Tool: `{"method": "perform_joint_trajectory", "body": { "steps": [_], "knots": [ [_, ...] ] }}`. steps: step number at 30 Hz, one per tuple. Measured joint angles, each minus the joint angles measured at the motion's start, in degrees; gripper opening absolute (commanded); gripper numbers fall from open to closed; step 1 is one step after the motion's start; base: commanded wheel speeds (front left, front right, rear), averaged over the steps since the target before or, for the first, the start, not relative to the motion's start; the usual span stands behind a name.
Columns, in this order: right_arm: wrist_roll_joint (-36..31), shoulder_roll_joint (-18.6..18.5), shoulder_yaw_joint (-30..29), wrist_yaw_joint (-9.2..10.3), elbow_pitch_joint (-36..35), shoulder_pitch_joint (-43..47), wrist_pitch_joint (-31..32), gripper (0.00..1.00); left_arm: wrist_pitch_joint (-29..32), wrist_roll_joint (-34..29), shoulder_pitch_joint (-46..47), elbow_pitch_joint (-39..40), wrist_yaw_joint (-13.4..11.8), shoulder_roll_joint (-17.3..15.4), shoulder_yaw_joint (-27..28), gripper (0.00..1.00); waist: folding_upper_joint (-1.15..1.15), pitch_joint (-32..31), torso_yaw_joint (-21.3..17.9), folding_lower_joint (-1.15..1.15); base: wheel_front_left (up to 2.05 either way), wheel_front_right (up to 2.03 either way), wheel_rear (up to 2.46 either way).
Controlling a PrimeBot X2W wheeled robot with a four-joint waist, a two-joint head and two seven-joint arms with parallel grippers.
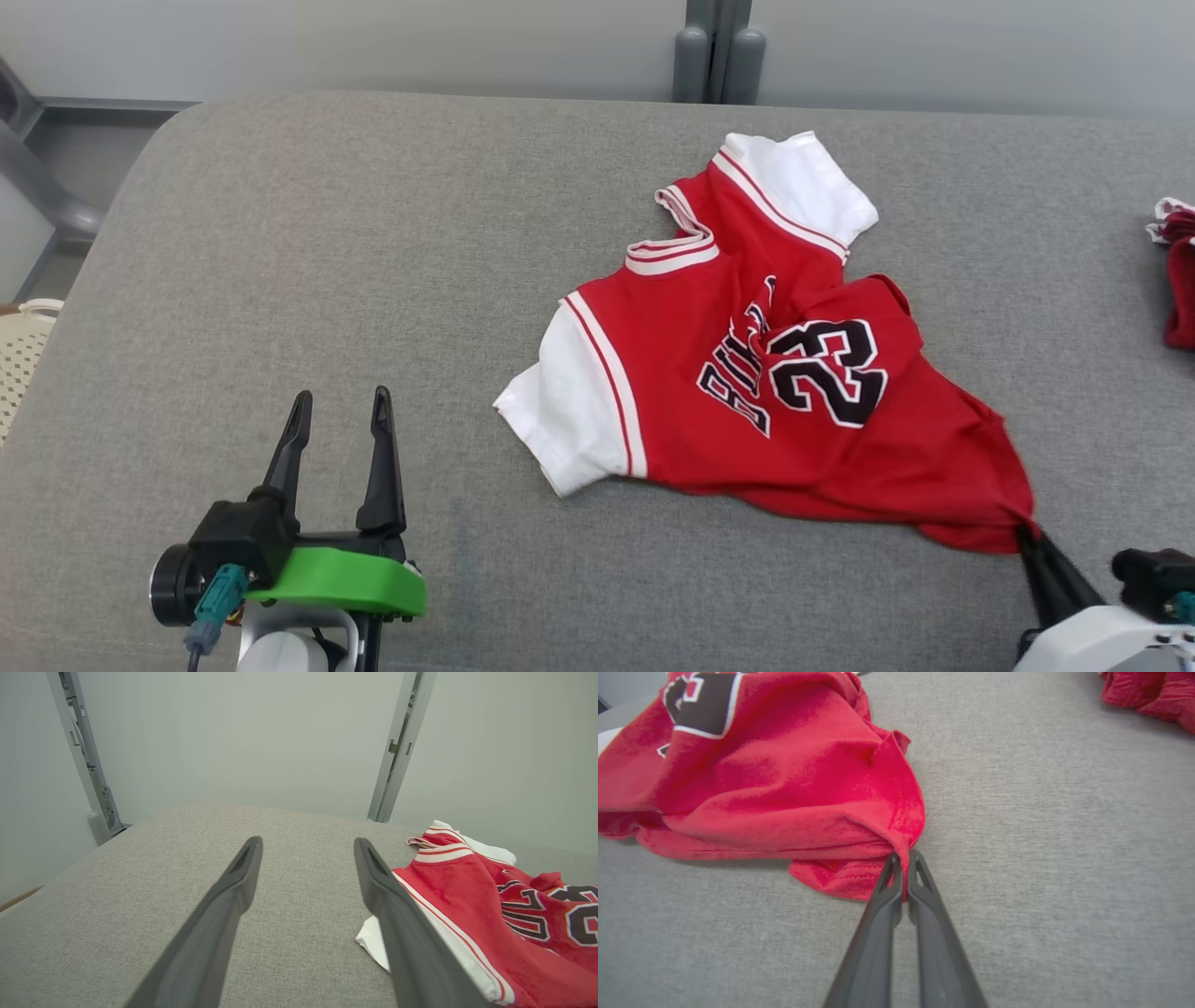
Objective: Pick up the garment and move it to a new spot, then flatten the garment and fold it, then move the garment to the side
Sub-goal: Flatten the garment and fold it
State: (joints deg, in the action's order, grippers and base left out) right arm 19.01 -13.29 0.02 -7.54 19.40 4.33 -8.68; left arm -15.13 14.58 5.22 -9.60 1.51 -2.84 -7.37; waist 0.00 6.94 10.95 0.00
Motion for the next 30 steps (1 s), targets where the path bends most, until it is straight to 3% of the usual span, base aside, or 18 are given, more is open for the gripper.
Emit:
{"method": "perform_joint_trajectory", "body": {
  "steps": [4,7,8,9,10,22,30],
  "knots": [
    [-0.5,-3.1,-4.6,0.00,0.1,0.0,0.1,0.00,0.0,0.0,-0.1,-0.1,0.2,0.0,0.0,1.00,0.00,-0.6,-1.1,0.00,0.00,0.00,0.00],
    [-0.4,-4.3,-4.7,0.00,-0.1,0.1,0.8,0.00,0.0,-0.1,-0.3,-0.2,0.4,0.0,0.2,1.00,0.00,-1.0,-1.8,0.00,0.00,0.00,0.00],
    [0.0,-4.4,-4.2,0.00,-0.4,0.1,0.9,0.44,0.0,-0.2,-0.4,-0.2,0.5,0.0,0.2,1.00,0.00,-1.1,-2.0,0.00,0.00,0.00,0.00],
    [0.3,-4.4,-3.7,0.00,-0.7,0.1,0.9,0.94,0.0,-0.3,-0.5,-0.3,0.5,0.0,0.3,1.00,0.00,-1.2,-2.3,0.00,0.00,0.00,0.00],
    [0.6,-4.5,-3.4,0.00,-1.0,0.1,0.8,1.00,0.0,-0.4,-0.5,-0.4,0.5,0.0,0.3,1.00,0.00,-1.2,-2.4,0.00,0.00,0.00,0.00],
    [0.5,-3.5,-3.0,0.00,-9.1,-1.6,-3.1,1.00,0.0,-1.3,-1.4,-0.4,1.0,0.0,2.2,1.00,0.00,-2.6,-5.1,0.00,0.00,0.00,0.00],
    [-1.9,-0.5,-3.5,0.00,-14.5,-2.4,-4.4,1.00,0.0,-1.9,-2.3,-0.4,1.6,0.0,3.7,1.00,0.00,-3.8,-6.8,0.00,0.00,0.00,0.00]
  ]
}}
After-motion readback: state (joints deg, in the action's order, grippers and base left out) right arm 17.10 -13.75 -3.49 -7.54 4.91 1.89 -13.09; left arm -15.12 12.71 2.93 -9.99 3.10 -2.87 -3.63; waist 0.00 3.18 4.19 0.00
